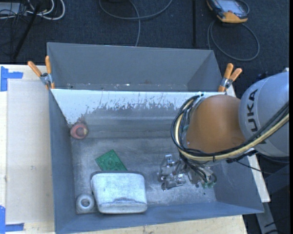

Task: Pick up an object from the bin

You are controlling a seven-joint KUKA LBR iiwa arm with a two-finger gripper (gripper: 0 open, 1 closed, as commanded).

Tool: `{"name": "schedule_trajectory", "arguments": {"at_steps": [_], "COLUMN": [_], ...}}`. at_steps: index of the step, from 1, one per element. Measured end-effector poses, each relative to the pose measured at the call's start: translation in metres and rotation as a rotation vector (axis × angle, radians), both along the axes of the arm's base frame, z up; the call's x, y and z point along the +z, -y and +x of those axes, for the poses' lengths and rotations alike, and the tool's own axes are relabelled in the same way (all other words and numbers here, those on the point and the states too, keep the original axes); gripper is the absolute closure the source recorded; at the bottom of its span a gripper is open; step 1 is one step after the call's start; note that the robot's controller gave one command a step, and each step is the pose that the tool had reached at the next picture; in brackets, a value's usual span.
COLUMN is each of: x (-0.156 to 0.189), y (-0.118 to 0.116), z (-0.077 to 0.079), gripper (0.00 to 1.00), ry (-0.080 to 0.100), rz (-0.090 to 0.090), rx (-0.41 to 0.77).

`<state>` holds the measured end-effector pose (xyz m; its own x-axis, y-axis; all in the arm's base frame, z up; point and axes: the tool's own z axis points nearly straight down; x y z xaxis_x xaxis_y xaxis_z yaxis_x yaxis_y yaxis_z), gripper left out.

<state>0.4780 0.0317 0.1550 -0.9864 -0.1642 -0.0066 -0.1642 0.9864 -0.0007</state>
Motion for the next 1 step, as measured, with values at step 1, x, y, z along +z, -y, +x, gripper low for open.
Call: {"name": "schedule_trajectory", "arguments": {"at_steps": [1], "x": [0.0839], "y": [-0.0003], "z": [0.0034], "gripper": [1.00], "ry": [0.002], "rz": [0.000], "rx": [-0.021]}}
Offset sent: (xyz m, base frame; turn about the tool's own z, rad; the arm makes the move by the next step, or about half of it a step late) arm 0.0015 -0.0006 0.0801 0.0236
